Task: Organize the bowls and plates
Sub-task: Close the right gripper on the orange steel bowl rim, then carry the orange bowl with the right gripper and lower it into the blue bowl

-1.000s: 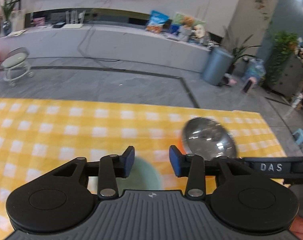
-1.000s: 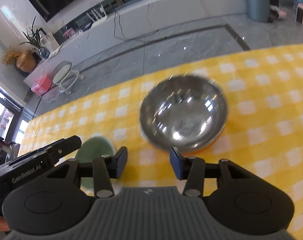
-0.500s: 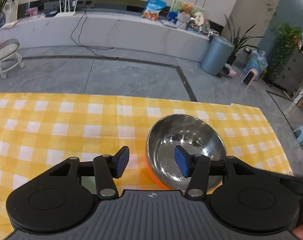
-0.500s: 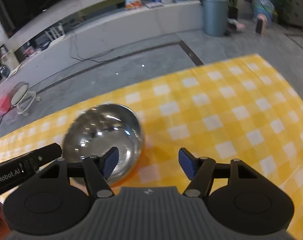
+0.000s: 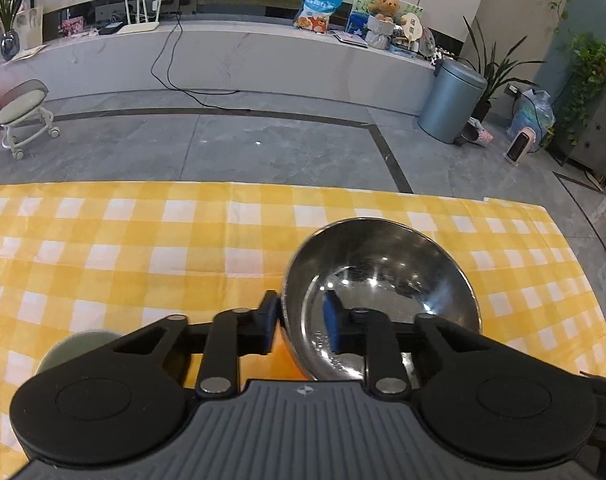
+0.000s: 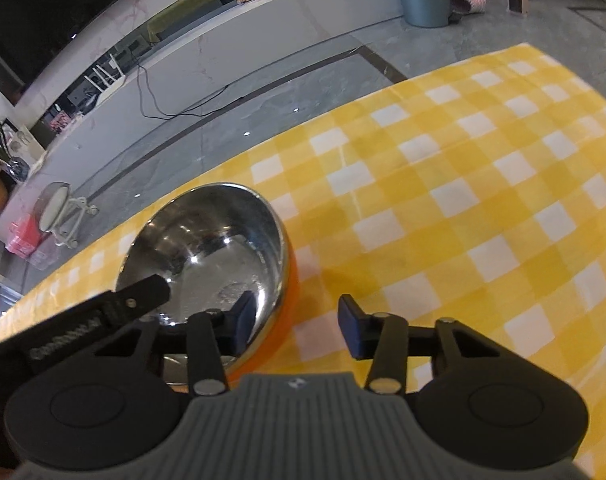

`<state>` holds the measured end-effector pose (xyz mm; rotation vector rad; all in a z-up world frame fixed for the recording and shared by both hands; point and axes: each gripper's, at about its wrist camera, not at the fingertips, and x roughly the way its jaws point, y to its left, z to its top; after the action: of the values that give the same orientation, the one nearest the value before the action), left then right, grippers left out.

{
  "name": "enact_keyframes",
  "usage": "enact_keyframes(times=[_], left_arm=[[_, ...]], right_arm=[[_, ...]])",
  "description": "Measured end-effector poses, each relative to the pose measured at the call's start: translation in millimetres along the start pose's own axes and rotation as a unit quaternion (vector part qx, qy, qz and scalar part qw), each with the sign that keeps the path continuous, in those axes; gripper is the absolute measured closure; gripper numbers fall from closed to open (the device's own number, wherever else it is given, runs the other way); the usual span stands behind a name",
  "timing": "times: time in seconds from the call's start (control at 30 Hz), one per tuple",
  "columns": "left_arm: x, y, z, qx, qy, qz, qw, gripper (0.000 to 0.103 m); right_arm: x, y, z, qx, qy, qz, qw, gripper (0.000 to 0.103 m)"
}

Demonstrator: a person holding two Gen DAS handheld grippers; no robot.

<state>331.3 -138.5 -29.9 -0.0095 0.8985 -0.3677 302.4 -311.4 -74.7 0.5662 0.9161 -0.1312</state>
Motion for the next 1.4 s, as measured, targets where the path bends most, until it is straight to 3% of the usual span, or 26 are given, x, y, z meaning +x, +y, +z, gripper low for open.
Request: enact_keyframes(times=[0.03, 0.17, 0.63, 1.2, 1.4], left_arm=[[0, 0, 0, -0.001, 0.001, 0.001, 1.0, 0.084], [-1, 1, 1, -0.001, 0.003, 0.008, 1.0, 0.095], [-35, -2, -11, 0.005, 0.0, 0.001, 1.0, 0.098], [-135, -34, -57, -0.013, -0.015, 0.014, 0.9997, 0.098], [-167, -44, -79, -0.034, 0.003, 0.025, 0.9991, 0.098]], right_arm=[[-1, 1, -1, -0.001, 0.0, 0.004, 1.0, 0.079], [-1, 5, -2, -0.002, -0.002, -0.005, 1.0, 0.08], [-26, -5, -21, 0.029, 0.028, 0.006, 0.999, 0.086], [-135, -32, -83, 0.053, 0.022, 0.061, 0.997, 0.086], [-177, -37, -107, 0.035, 0.014, 0.068, 0.997, 0.086]])
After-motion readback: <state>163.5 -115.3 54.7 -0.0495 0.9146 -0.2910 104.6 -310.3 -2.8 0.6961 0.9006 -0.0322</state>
